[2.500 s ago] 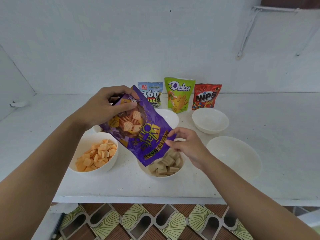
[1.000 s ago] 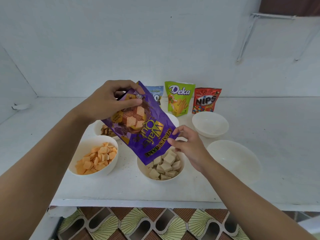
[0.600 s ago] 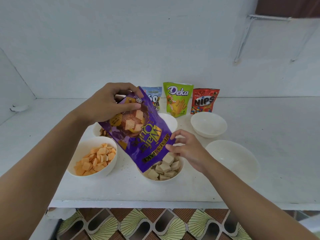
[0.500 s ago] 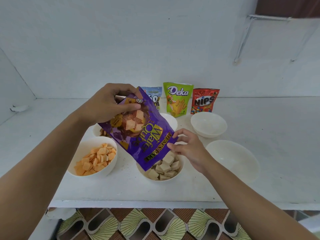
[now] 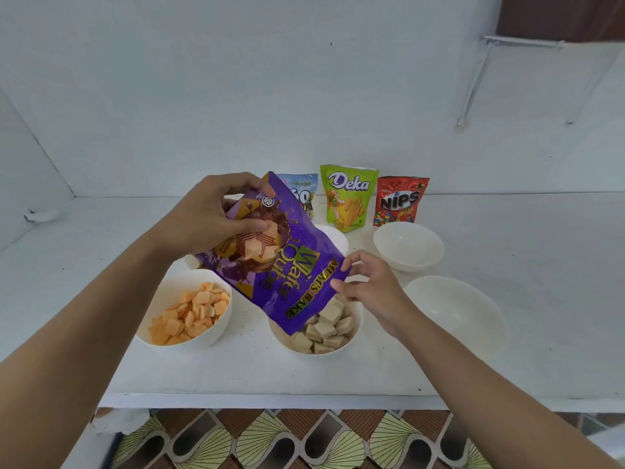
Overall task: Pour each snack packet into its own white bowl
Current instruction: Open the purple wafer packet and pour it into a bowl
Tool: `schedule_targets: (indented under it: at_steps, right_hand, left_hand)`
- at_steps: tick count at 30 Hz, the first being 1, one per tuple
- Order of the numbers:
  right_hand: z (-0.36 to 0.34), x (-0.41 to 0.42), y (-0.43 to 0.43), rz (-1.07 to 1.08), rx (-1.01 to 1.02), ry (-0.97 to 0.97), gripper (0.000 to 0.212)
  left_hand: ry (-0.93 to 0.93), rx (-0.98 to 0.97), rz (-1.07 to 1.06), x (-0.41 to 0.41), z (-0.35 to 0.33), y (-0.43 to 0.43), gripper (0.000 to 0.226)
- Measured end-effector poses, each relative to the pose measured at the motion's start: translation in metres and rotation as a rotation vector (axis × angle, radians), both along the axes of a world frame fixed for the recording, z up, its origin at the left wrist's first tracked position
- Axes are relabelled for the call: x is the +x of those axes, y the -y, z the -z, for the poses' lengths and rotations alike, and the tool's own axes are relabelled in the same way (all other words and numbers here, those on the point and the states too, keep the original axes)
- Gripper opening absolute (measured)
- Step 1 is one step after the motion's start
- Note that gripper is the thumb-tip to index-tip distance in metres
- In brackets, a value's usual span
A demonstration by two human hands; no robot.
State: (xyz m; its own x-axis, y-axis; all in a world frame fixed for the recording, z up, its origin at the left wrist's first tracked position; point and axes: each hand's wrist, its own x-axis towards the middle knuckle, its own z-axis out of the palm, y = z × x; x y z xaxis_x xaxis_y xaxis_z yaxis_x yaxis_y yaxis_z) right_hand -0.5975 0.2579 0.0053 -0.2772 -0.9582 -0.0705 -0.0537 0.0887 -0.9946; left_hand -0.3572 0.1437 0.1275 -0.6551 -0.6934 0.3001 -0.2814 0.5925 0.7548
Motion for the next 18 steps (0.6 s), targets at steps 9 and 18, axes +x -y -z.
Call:
schedule_targets:
  at_steps: [9,18]
  right_hand:
    - [0.001,0.005,0.001,0.052,-0.005,0.013,0.028]
    - [-0.017,0.001,0.001,-0.027,-0.203,-0.144,0.031]
  left_hand:
    - [-0.011,-0.06,-0.006,-0.006,0.003,-0.003,0.029]
    - [0.137,-0.034,0.145,-0.018,-0.003,-0.008,0.033]
